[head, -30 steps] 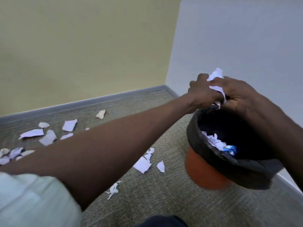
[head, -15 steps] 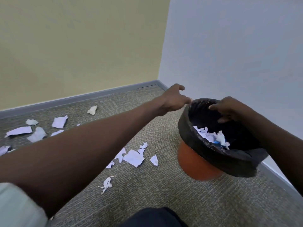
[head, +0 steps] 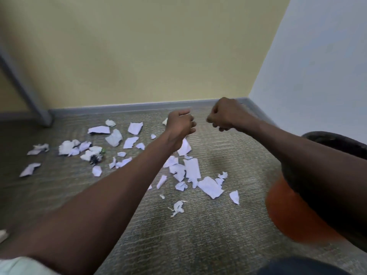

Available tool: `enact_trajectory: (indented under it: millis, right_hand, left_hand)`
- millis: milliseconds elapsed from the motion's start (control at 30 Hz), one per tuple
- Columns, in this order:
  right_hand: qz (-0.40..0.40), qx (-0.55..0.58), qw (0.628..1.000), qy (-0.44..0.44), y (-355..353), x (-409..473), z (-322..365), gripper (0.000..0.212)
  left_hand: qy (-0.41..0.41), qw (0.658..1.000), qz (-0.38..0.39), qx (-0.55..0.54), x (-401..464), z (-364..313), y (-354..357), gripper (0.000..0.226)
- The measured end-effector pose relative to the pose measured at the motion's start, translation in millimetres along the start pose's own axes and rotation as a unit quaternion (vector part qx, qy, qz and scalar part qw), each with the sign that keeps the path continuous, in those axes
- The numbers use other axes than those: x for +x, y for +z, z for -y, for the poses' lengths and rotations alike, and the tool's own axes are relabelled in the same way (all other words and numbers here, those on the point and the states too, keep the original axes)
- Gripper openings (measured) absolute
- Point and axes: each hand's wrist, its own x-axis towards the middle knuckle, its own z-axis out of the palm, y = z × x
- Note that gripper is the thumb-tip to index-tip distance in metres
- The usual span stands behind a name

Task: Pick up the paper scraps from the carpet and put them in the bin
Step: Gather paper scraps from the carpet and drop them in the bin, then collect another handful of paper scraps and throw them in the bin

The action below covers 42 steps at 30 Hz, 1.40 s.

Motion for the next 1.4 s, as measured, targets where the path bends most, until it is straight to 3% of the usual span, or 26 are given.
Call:
enact_trajectory:
  millis: [133,233,333,433,567,667,767,833,967,1067,1200,1267,1400]
  right_hand:
    - [0.065,-0.092,0.989,-0.091,55,23,72,0.022]
    - [0.121,-0.141,0.973,-0.139,97,34,120,0.026]
    - [0.2,-0.162,0.95,-0.178,139,41,158,0.03]
    - [0.264,-0.171,0.93,-0.189,176,42,184,0.035]
    - [0.279,-0.216,0.91,-0.219,222,38,191,0.032]
    - [0.304,-0.27,0.879,-0.248,251,42,177,0.043]
    - [0.314,-0.306,0.866,-0.24,263,52,157,0.041]
    - [0.313,-0.317,0.866,-0.229,268,57,145,0.043]
    - [0.328,-0.293,0.878,-0.19,283,55,131,0.064]
    - [0.361,-0.249,0.885,-0.159,299,46,129,0.087]
    - [0.387,-0.198,0.887,-0.154,322,23,138,0.1]
    - [0.366,-0.208,0.888,-0.185,331,10,143,0.101]
    - [0.308,-0.194,0.894,-0.261,349,-8,144,0.088]
  left_hand:
    - [-0.012,0.993,-0.118,-0.007,4,33,-94,0.016]
    - [-0.019,0.971,-0.229,0.068,3,67,-182,0.017]
    - [-0.005,0.909,-0.335,0.248,-16,93,-263,0.024]
    - [0.014,0.852,-0.376,0.363,-51,106,-322,0.03]
    - [-0.077,0.753,-0.414,0.506,-83,140,-392,0.042]
    - [-0.139,0.714,-0.439,0.528,-107,160,-413,0.061]
    - [-0.222,0.736,-0.428,0.475,-124,182,-444,0.085]
    - [-0.217,0.766,-0.401,0.452,-136,206,-466,0.092]
    - [-0.091,0.765,-0.418,0.482,-144,234,-458,0.059]
    - [-0.012,0.78,-0.394,0.486,-134,229,-430,0.064]
    - [0.035,0.821,-0.314,0.476,-127,237,-392,0.061]
    - [0.043,0.803,-0.28,0.524,-128,241,-374,0.061]
    - [0.06,0.732,-0.25,0.63,-133,244,-354,0.043]
